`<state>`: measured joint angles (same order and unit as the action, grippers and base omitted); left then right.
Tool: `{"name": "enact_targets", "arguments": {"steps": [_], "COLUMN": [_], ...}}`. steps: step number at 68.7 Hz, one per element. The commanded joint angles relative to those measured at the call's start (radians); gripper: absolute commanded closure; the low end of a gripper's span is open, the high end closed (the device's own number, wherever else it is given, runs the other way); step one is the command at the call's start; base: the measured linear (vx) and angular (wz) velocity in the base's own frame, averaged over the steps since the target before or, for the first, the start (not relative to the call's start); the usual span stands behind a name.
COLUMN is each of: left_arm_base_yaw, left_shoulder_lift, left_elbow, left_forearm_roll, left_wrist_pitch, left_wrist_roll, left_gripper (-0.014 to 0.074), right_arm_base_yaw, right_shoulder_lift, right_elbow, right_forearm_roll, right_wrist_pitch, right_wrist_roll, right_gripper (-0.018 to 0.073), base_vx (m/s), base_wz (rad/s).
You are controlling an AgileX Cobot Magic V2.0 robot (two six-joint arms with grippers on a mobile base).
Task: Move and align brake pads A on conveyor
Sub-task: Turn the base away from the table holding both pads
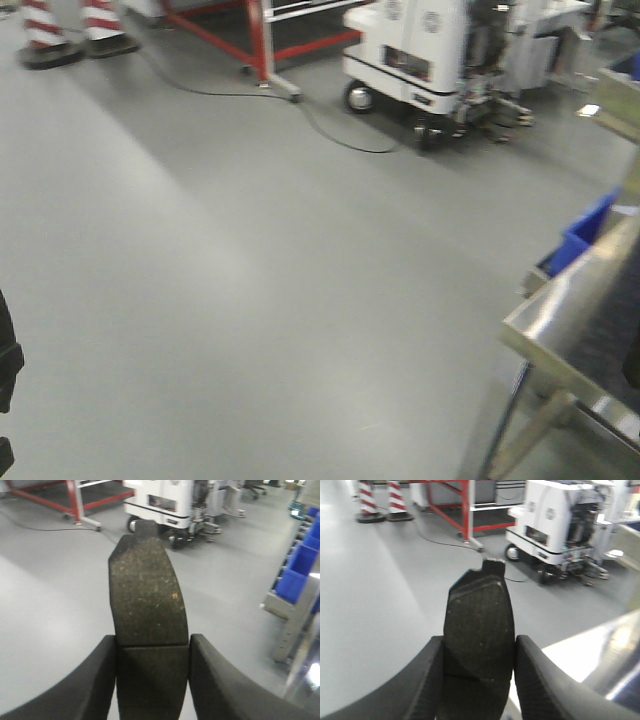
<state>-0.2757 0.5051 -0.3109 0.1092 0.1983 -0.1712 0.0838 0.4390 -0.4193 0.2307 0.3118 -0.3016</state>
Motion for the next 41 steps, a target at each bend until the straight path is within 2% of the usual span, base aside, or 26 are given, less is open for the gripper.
{"name": "enact_targets", "arguments": {"steps": [1, 41], "left_arm_base_yaw": [-0.002, -0.002], "left_shoulder_lift": [-0.001, -0.001], "left_elbow": [-0.029, -0.029], "left_forearm_roll": [0.001, 0.001], "left_wrist_pitch": [-0.097, -0.097], "left_wrist_roll": [-0.001, -0.001], "left_gripper": [0.0603, 0.0603], "right_arm_base_yaw": [-0.002, -0.002], "right_shoulder_lift": [0.007, 0.007], "right_elbow": [-0.031, -0.031], "right_forearm_roll": [0.005, 0.005], "right_wrist_pitch": [-0.096, -0.096], "right_wrist_roll": [-0.011, -0.011], "right_gripper": [0.0564, 0.0564], "base_vx": [-0.17, -0.07], "base_wz": [0.74, 0.88]}}
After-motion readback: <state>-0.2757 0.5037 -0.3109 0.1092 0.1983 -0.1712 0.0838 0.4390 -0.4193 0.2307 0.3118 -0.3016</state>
